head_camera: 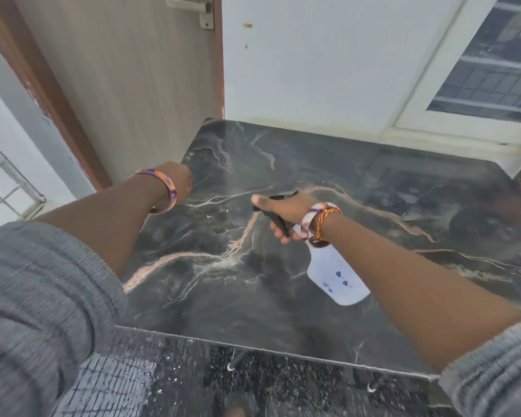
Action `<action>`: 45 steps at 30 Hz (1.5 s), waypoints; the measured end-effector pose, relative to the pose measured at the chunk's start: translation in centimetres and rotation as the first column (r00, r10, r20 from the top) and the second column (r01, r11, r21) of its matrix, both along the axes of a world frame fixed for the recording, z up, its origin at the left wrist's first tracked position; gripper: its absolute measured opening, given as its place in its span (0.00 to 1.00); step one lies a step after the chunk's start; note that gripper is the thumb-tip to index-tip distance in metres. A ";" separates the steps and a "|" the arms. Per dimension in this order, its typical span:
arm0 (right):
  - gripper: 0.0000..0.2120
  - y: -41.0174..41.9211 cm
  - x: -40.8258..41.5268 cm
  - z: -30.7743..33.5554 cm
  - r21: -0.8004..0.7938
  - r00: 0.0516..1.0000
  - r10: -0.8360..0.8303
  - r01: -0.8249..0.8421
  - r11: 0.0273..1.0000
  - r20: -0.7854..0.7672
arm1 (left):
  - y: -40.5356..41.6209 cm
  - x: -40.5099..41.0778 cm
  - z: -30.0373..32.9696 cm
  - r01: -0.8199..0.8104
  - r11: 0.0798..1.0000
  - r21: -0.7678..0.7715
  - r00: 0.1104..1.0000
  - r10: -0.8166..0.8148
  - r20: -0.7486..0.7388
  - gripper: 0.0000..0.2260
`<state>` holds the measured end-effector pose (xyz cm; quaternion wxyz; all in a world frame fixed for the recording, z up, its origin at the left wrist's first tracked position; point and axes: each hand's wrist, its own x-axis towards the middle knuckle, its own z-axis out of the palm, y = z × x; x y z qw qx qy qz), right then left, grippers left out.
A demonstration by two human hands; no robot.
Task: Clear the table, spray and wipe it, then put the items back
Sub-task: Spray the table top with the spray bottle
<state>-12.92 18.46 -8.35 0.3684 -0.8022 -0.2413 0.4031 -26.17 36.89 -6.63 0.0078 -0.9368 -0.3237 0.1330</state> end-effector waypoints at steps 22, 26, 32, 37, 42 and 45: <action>0.25 -36.2 -1.5 -2.3 0.057 0.691 -0.722 0.720 0.692 0.035 | -27.3 10.3 0.2 0.518 0.853 -0.060 0.853 -0.520 -0.037 0.17; 0.23 -43.0 0.5 -0.9 0.138 0.497 -0.867 0.862 0.487 -0.046 | -30.5 13.6 -0.4 0.597 0.798 -0.083 0.799 -0.601 -0.033 0.16; 0.19 -47.8 4.7 0.2 0.301 0.344 -0.939 0.898 0.322 -0.021 | -35.7 18.6 -0.8 0.678 0.732 -0.068 0.734 -0.679 0.004 0.15; 0.19 -50.3 9.3 0.0 0.352 0.341 -0.937 0.889 0.294 -0.079 | -38.3 24.2 -2.0 0.706 0.699 -0.112 0.708 -0.698 0.108 0.14; 0.23 -53.5 14.3 -2.4 0.268 0.290 -0.956 0.919 0.290 0.042 | -42.0 31.5 -2.5 0.698 0.687 -0.202 0.716 -0.664 0.216 0.16; 0.38 -57.0 17.9 -4.7 0.161 0.316 -0.948 0.934 0.318 0.039 | -45.1 36.9 -2.4 0.703 0.663 -0.256 0.711 -0.659 0.247 0.16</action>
